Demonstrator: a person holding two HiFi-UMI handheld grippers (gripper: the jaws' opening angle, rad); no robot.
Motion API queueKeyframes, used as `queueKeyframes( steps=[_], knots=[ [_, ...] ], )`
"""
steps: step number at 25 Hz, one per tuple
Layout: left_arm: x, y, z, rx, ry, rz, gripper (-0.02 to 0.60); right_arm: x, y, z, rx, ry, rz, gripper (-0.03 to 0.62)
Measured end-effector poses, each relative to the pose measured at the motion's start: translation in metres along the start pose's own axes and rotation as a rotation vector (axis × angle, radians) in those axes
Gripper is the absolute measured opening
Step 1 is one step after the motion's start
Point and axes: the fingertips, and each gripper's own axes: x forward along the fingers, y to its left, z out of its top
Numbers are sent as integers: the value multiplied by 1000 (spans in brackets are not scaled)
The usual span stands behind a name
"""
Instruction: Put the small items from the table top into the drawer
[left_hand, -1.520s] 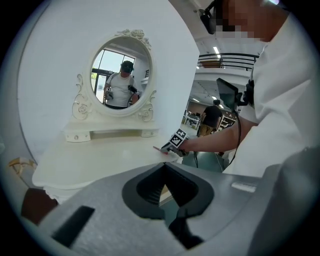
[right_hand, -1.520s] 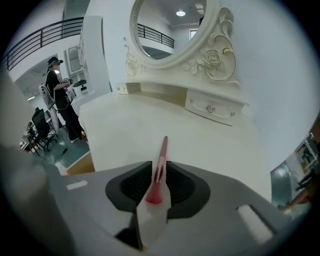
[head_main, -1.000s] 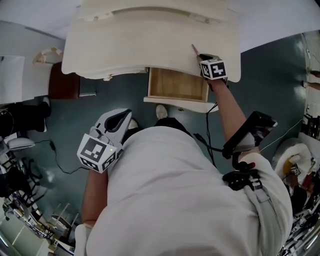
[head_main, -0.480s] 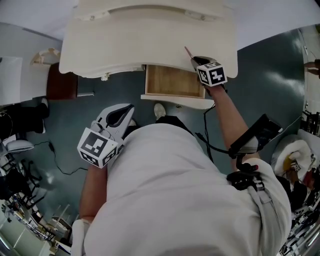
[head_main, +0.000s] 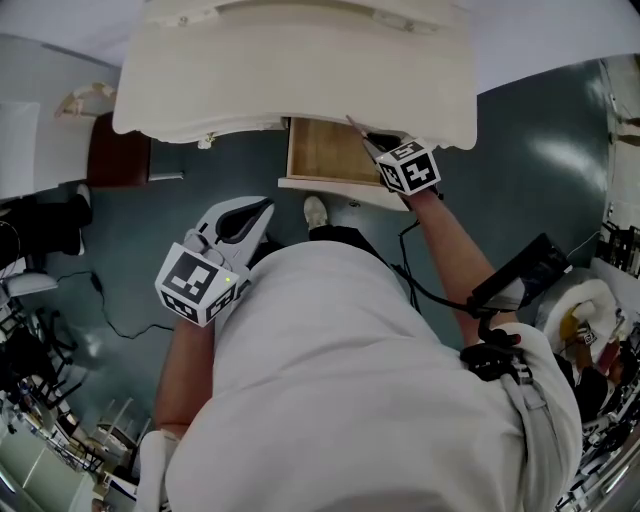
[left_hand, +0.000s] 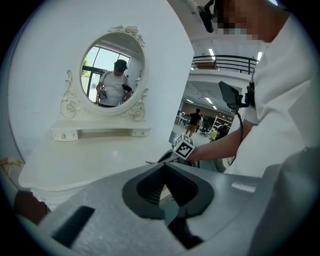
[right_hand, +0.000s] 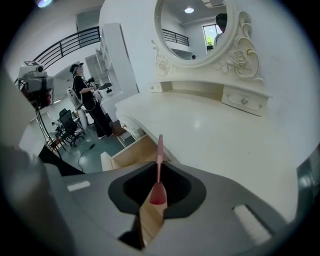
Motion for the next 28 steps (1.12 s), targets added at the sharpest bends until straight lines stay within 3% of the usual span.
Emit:
queueKeyframes(
  steps=[9,28],
  knots=[
    [-13,3,-7,-28,-3,43,2,33,35,-15,-103,69,75,44],
    [-37,-4,-7,-84,17,108,2,77,33,-59,-343,274,95,44]
  ],
)
